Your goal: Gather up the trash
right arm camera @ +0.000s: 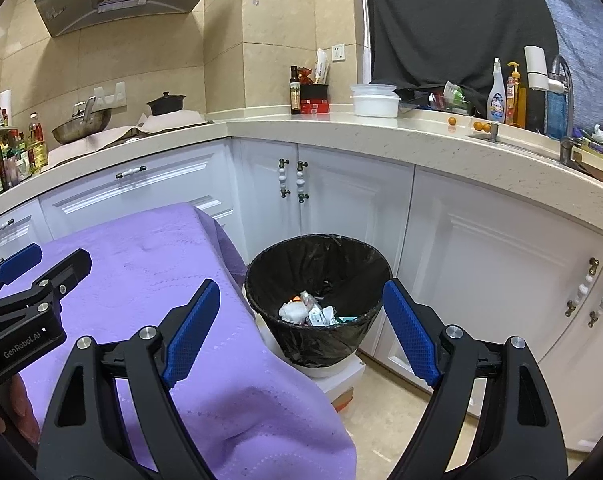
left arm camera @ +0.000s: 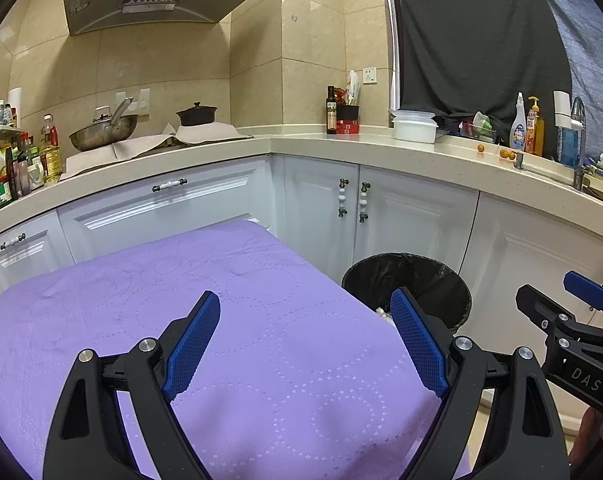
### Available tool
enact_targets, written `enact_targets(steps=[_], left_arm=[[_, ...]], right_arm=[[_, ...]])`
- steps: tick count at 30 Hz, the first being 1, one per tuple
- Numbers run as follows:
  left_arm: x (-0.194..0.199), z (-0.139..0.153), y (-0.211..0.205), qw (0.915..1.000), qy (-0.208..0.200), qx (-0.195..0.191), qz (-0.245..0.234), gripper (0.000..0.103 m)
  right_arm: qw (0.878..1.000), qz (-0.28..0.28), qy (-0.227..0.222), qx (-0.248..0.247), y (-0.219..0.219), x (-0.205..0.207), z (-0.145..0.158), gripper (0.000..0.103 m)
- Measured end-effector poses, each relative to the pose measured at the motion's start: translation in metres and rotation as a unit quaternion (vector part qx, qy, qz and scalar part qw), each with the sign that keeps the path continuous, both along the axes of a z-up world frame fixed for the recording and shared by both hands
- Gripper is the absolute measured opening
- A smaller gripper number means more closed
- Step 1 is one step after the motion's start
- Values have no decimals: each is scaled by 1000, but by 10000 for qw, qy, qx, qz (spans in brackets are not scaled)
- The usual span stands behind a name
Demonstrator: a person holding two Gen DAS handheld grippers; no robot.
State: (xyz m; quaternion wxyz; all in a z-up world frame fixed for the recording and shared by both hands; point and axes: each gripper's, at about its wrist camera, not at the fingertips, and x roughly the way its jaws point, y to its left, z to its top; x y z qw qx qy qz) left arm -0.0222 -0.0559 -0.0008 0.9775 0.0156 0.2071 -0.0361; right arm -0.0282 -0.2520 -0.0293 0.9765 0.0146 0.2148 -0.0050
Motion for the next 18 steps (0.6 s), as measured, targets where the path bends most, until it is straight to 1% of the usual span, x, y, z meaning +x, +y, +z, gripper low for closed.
enact_targets(steps=[3, 10, 18], left_arm=[[-1, -2, 1, 10000, -16, -32, -19, 84], [2, -12, 2, 9999, 97, -23, -7, 84], [3, -24, 3, 9998, 214, -10, -4, 84]], right_arm=[[10000, 4, -10, -1, 0, 0, -2, 82], [10000, 44, -59, -51, 1, 0, -8, 82], [10000, 42, 12, -61, 3, 3, -16, 82]])
